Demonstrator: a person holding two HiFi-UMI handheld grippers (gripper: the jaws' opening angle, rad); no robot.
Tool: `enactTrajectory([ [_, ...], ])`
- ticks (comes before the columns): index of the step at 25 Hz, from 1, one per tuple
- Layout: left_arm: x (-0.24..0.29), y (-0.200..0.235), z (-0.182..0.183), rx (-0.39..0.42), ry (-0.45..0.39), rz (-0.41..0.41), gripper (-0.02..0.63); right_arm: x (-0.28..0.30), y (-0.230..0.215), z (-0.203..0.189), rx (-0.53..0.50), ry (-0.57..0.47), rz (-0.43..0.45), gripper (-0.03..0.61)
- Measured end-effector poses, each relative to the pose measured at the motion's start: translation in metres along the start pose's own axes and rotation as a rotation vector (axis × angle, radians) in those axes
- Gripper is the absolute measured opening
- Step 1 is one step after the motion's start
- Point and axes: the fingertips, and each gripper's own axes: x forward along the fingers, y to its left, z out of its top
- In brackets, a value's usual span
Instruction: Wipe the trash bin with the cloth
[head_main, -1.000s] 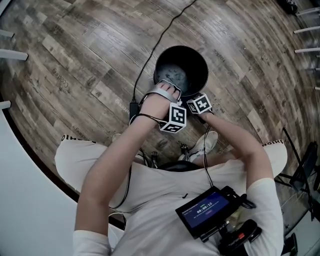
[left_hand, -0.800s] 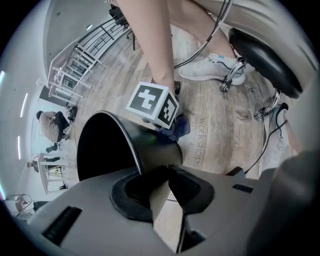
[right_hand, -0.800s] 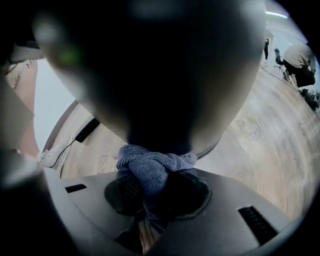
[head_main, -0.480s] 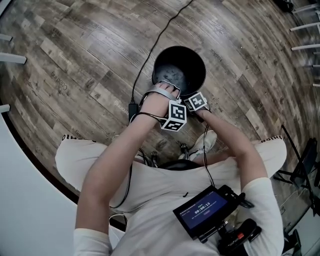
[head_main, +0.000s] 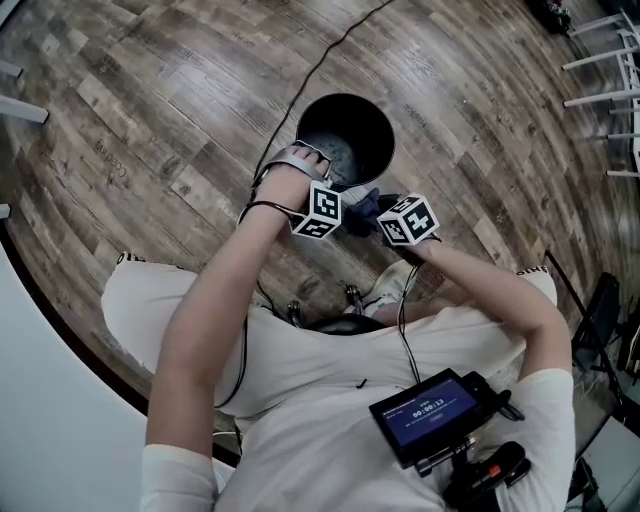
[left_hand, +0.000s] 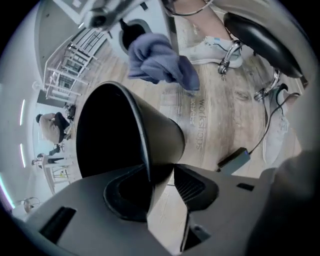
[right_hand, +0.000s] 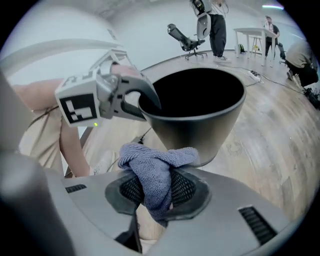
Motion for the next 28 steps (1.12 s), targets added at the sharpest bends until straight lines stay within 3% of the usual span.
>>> enactTrajectory([
  [4,-0.003,-0.006,0.008,0.036,0.008,-0.006,0.149,-0.021,0.008,0.026,0.011,-0.056,-0.006,0.094],
  [9,-0.010,-0.015,0.025,0.087,-0.009,-0.004,0.116,-0.022,0.001,0.033,0.031,-0.037,-0.015,0.095],
  [15,-0.016,-0.024,0.042,0.111,-0.064,-0.048,0.101,-0.004,-0.026,0.017,0.013,0.018,-0.055,0.095],
  [23,-0.017,-0.024,0.042,0.131,-0.065,-0.055,0.101,0.048,-0.065,-0.014,-0.077,0.126,-0.077,0.095],
  [28,-0.016,-0.023,0.043,0.125,-0.067,-0.053,0.101,0.096,-0.094,-0.033,-0.147,0.140,-0.134,0.095],
])
